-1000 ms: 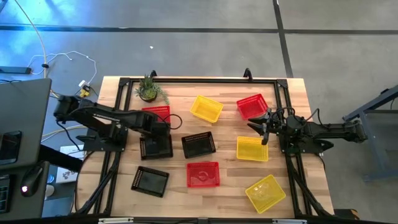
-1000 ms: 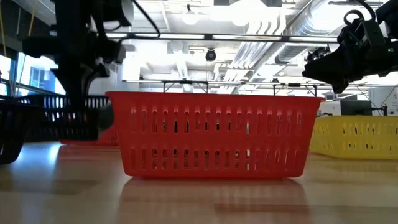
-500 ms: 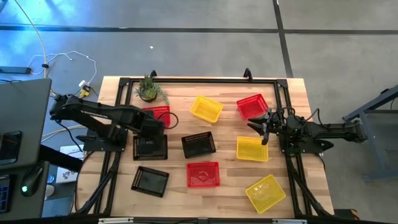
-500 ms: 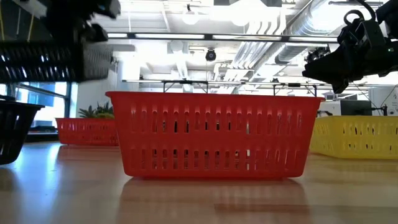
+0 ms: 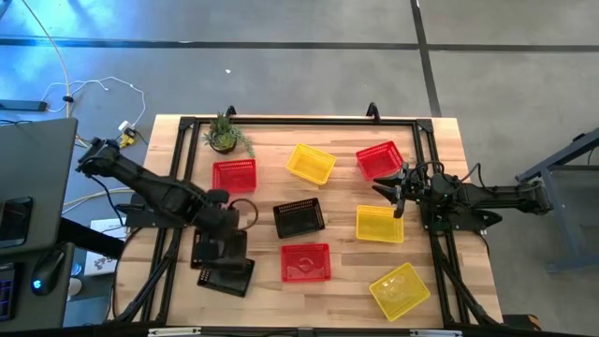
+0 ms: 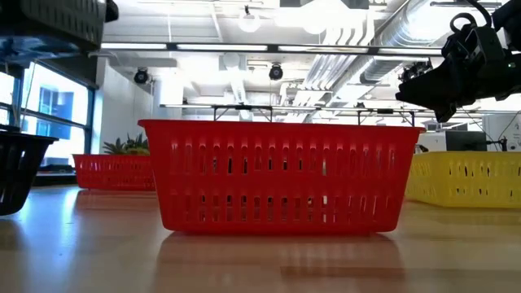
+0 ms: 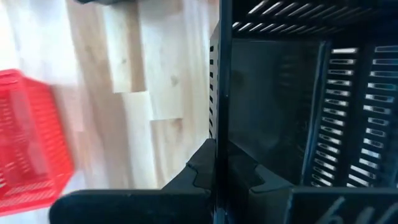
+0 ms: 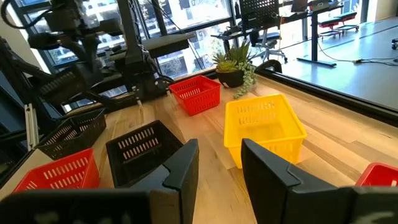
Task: Stack baskets by color
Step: Stack the top left black bin on top of the bottom black bin
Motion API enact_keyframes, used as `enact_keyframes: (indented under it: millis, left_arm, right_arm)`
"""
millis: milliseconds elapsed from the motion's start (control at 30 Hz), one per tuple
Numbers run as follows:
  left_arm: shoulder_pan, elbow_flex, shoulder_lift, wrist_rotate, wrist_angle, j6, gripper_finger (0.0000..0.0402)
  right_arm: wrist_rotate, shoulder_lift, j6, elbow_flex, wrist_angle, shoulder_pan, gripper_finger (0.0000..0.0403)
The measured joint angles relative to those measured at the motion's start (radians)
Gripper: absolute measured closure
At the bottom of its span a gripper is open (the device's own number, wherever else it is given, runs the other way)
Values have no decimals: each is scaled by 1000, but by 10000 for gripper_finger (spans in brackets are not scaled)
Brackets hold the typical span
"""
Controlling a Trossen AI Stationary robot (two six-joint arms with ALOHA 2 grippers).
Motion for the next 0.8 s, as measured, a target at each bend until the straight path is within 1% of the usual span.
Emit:
enact_keyframes:
  millis: [167,333,633,800]
  left_arm:
    - [-81,0,5,-15,37,-70,401]
    - [-124,0,57,-20,43,-94,401]
    - [-135,0,183,57,95,-21,401]
    - [-133,0,211,61,99,27,401]
  right_arm:
    - [0,0,0,0,0,0,293]
    - [0,0,0,0,0,0,293]
    - [0,0,0,0,0,0,293]
    - [0,1,0,0,0,0,293]
